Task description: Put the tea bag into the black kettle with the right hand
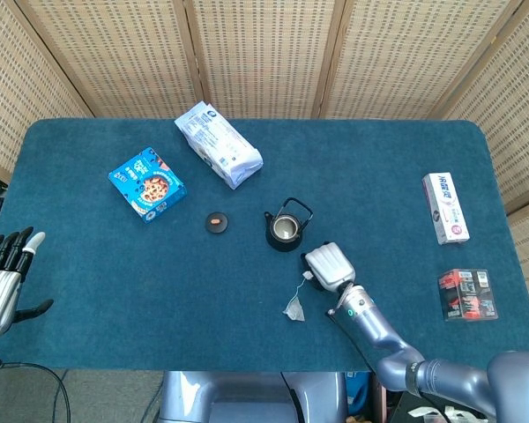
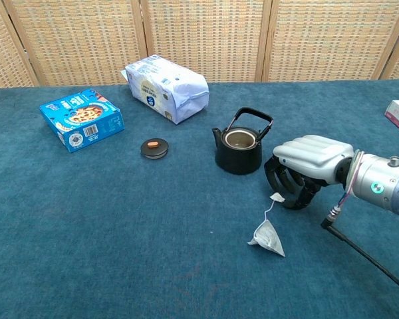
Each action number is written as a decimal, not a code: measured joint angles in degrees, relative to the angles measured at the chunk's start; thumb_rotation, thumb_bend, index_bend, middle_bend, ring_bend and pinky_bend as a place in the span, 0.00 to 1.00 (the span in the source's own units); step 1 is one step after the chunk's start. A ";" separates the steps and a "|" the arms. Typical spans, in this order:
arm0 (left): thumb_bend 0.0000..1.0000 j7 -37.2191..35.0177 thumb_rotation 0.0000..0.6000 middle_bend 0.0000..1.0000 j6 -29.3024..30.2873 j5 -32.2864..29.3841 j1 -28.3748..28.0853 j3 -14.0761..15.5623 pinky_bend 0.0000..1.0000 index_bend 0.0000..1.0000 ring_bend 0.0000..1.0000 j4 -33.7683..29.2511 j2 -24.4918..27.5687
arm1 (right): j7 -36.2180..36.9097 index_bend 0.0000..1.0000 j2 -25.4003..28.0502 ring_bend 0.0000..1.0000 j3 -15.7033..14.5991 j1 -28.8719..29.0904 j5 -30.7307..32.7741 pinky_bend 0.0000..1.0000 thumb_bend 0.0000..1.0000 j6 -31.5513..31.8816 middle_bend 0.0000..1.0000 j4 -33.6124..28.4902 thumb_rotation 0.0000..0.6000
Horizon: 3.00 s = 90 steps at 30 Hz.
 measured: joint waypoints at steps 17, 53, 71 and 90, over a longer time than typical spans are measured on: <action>0.07 -0.69 1.00 0.00 -0.20 -0.40 0.02 0.06 0.00 0.00 0.00 0.70 -0.13 | -1.07 0.59 -0.55 0.62 0.12 0.71 1.46 0.49 0.41 -0.61 0.71 1.01 1.00; 0.07 -0.45 1.00 0.00 -0.87 -0.76 -0.27 0.18 0.00 0.00 0.00 0.46 0.58 | 0.79 0.61 -1.53 0.64 0.40 0.97 2.01 0.51 0.52 -0.37 0.72 1.43 1.00; 0.07 -1.06 1.00 0.00 -0.96 -0.88 -0.29 0.19 0.00 0.00 0.00 0.78 0.73 | 1.27 0.66 -2.25 0.67 1.09 1.05 2.95 0.54 0.71 0.18 0.75 1.83 1.00; 0.07 -0.77 1.00 0.00 -1.34 -1.04 -0.67 0.02 0.00 0.00 0.00 0.69 0.56 | 5.18 0.68 2.57 0.68 1.96 -0.79 0.29 0.55 0.71 4.27 0.75 -3.67 1.00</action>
